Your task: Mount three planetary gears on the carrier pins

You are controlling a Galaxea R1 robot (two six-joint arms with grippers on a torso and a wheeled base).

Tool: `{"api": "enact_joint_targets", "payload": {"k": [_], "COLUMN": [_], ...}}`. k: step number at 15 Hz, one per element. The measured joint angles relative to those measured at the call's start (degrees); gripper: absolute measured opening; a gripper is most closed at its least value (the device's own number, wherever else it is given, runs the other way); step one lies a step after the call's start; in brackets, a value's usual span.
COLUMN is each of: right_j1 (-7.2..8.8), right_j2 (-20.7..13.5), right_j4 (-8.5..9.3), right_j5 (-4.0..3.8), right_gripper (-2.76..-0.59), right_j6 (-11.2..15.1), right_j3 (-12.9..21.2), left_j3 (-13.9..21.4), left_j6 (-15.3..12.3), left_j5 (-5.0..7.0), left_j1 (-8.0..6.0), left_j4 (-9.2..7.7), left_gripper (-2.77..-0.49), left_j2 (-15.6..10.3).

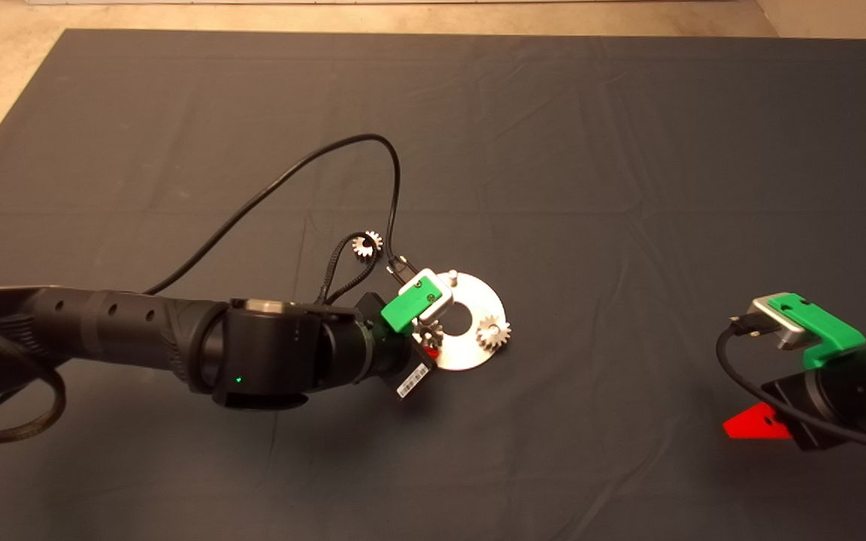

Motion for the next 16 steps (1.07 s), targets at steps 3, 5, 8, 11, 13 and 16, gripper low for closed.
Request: {"api": "enact_joint_targets", "payload": {"k": [3, 5, 8, 11, 13, 16], "right_j1": [0.00, 0.00, 0.00, 0.00, 0.00, 0.00], "right_j2": [0.0, 0.0, 0.0, 0.0, 0.0, 0.0], "right_j4": [0.00, 0.00, 0.00, 0.00, 0.00, 0.00], "right_j5": [0.05, 0.05, 0.05, 0.05, 0.05, 0.07], "right_gripper": [-1.58, -1.58, -1.58, -1.58, -1.58, -1.58], "right_j6": [0.0, 0.0, 0.0, 0.0, 0.0, 0.0], "right_j3": [0.0, 0.0, 0.0, 0.0, 0.0, 0.0], "left_j3": [0.1, 0.1, 0.1, 0.1, 0.0, -0.3], "left_j6": [0.0, 0.0, 0.0, 0.1, 0.9, 1.3], "left_j5": [-0.06, -0.11, -0.11, -0.11, -0.17, -0.78], "left_j1": [-0.01, -0.02, -0.02, -0.02, -0.02, -0.13], "left_j4": [0.00, 0.00, 0.00, 0.00, 0.00, -0.06], "left_gripper": [-2.66, -2.66, -2.66, -2.66, -2.66, -2.66], "left_j2": [-0.2, -0.3, -0.3, -0.3, -0.4, -0.6]}}
